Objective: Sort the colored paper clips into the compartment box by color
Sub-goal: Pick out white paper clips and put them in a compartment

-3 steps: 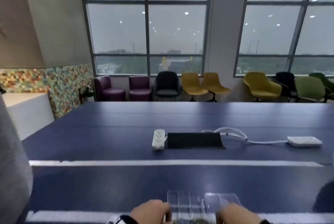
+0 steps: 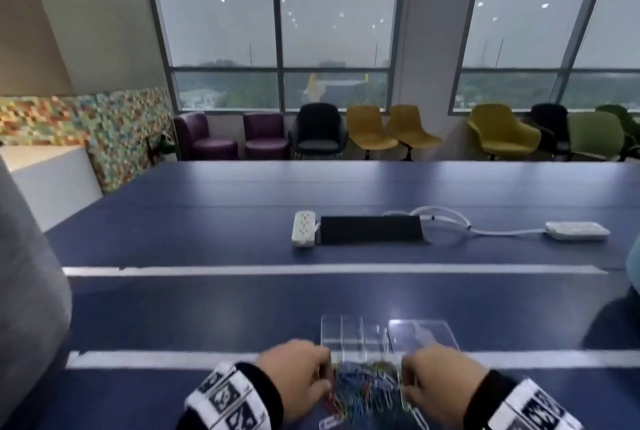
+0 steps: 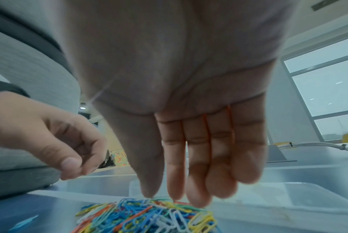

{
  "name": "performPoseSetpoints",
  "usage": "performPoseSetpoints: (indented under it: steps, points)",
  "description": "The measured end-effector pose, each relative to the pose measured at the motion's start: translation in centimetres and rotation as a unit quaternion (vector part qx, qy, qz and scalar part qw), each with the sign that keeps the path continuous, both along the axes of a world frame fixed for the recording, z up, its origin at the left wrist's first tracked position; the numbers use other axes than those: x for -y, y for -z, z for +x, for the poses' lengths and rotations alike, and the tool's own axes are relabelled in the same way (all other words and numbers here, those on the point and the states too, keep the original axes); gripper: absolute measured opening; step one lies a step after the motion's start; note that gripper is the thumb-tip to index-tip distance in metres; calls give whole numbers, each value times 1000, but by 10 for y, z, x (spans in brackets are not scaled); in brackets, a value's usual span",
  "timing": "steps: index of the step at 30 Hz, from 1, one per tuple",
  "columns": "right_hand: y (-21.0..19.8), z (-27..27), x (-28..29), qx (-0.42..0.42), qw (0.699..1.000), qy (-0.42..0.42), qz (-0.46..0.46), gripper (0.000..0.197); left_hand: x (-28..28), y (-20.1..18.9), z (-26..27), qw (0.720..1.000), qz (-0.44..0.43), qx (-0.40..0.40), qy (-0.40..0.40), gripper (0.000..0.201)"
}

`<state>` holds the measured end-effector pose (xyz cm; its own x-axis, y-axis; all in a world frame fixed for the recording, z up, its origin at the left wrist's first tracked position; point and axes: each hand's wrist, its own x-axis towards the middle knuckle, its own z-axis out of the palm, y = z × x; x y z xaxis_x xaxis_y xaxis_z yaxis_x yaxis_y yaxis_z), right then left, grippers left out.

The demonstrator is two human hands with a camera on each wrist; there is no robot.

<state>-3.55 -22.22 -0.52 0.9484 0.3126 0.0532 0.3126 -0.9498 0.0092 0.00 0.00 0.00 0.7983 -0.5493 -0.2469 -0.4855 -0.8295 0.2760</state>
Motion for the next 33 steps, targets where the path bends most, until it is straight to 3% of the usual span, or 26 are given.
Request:
performPoseSetpoints:
  steps: [1, 4, 13, 15, 19, 22, 26, 33]
  points:
    - [-3, -4, -5, -57, 998, -26, 8, 23, 1, 2, -3, 1000, 10, 19, 2, 21]
    - [1, -8, -9, -175, 984, 23, -17, 23, 3, 14, -7, 999, 24, 22, 18, 16]
    - [1, 14, 3, -141, 989, 52, -16, 32, 7, 11, 9, 998, 34, 42, 12, 21]
    - [-1, 11, 10, -131, 990, 57, -20, 30, 6, 14, 10, 999, 45, 26, 10, 25]
    - [5, -1, 12, -187, 980, 69, -6, 13, 5, 18, 13, 998, 67, 9, 6, 23]
    - [13, -5, 7, -209, 976, 56, -2, 19, 5, 18, 15, 997, 71, 10, 6, 20]
    - [23, -5, -1, -211, 977, 26, -3, 8, 5, 22, 16, 997, 81, 5, 10, 22]
    - [20, -8, -5, -180, 983, 13, 39, 21, 4, 29, 17, 994, 101, -11, 47, 16]
